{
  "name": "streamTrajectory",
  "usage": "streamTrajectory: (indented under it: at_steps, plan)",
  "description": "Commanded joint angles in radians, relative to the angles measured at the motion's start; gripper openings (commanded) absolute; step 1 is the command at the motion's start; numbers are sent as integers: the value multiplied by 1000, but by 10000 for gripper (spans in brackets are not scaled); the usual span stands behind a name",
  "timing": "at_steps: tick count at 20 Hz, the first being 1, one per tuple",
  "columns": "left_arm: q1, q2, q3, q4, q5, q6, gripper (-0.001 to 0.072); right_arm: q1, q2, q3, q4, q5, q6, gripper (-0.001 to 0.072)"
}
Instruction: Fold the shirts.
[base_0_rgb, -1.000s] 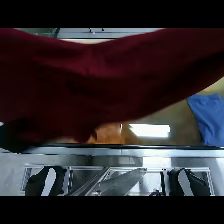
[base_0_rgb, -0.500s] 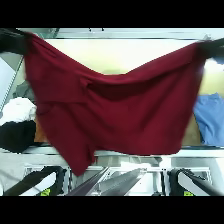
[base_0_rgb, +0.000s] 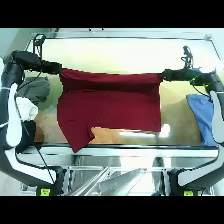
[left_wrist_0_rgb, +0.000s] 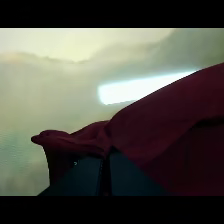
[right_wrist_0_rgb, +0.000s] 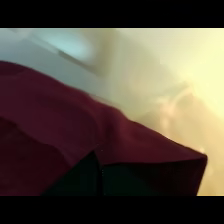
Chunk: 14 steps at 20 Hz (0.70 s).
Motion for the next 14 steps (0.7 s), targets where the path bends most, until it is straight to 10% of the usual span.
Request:
streamTrajectory:
  at_steps: [1,14]
  plan:
    - [15,-124,140,-5,143,3,12,-22,-78,55,25,-11,18,16]
    - [23,-253,154,59,467,-174,11,-3,-132,47,-257,117,156,17]
